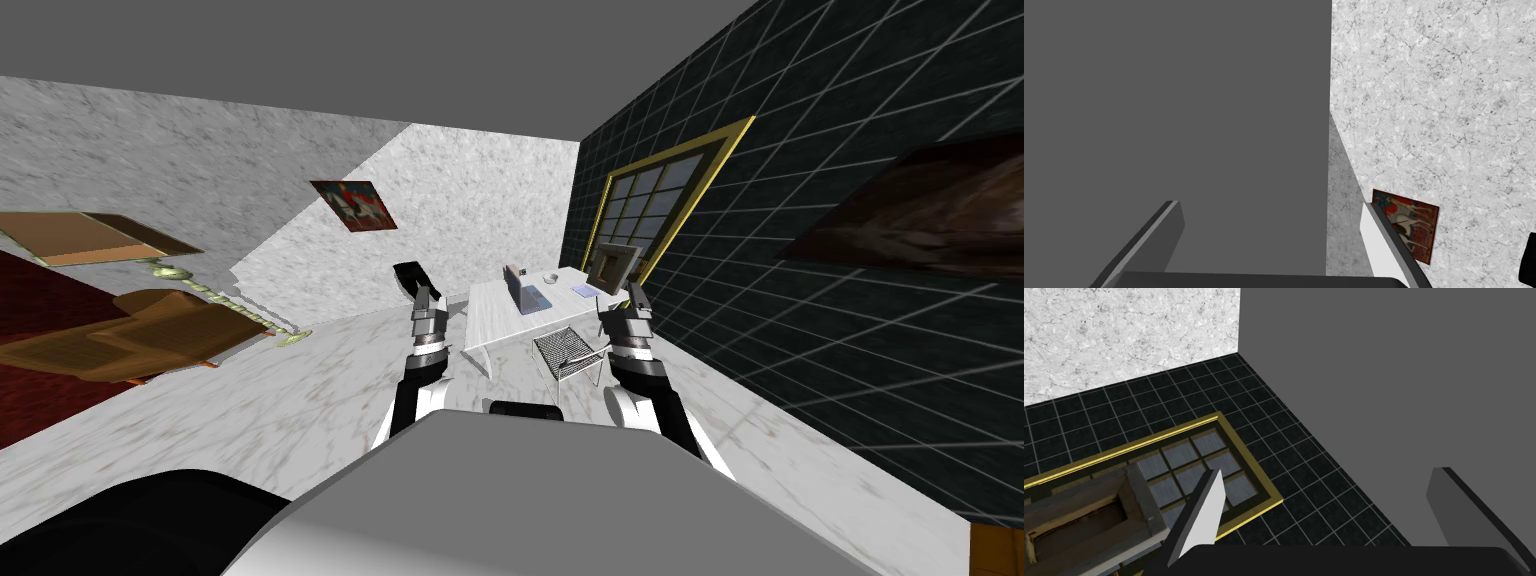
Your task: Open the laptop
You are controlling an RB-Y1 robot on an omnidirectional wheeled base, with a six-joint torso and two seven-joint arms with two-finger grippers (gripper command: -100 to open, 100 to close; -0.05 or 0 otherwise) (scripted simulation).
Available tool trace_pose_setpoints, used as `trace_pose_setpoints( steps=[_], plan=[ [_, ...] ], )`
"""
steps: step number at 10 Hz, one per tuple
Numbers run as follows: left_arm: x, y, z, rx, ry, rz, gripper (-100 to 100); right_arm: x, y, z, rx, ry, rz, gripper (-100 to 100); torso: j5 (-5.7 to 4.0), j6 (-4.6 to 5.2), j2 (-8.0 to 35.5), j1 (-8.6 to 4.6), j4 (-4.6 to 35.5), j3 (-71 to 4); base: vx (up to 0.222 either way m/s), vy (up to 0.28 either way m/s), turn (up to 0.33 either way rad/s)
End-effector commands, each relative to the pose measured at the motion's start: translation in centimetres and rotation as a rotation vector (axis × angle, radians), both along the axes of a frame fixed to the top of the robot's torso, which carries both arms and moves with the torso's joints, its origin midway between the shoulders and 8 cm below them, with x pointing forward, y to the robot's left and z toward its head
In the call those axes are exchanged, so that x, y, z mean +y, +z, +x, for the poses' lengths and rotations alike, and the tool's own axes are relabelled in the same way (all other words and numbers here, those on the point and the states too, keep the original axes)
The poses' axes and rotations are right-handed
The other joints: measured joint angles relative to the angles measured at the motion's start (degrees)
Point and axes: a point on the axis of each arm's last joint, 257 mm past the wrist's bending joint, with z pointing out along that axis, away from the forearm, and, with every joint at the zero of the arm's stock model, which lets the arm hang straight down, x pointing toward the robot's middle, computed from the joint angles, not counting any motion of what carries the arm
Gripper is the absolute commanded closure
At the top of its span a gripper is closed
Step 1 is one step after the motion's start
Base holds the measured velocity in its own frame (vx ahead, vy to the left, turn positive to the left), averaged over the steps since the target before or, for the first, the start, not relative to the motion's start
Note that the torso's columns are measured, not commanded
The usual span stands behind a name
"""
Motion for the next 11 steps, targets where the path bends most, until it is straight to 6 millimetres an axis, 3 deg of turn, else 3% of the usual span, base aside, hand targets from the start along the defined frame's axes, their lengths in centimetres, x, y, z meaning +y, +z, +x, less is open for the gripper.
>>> trace_pose_setpoints(
  steps=[1,9,10,11],
  plan=[
    [0.0,0.0,0.0,0.0,0.0,0.0,0,0.0,0.0,0.0,0.0,0.0,0.0,0,0.0,0.0,2.32,0.0,2.35,-4.67,0.0,0.0,0.0],
    [0.0,0.02,-0.01,0.0,0.0,0.0,0,0.0,0.02,-0.01,0.0,0.0,0.0,0,0.0,0.0,35.39,0.0,35.37,-70.73,0.0,0.0,0.0],
    [0.0,0.02,-0.01,0.0,0.0,0.0,0,0.21,-0.35,0.14,0.01,0.006,-0.039,-100,0.0,0.0,39.62,0.0,39.6,-79.19,0.005,0.018,0.027],
    [0.0,0.0,0.0,0.0,0.0,0.0,0,0.35,-0.69,0.27,0.02,0.01,-0.072,-100,0.01,-0.01,41.55,0.05,41.49,-83.13,0.007,0.044,0.065]
  ],
)
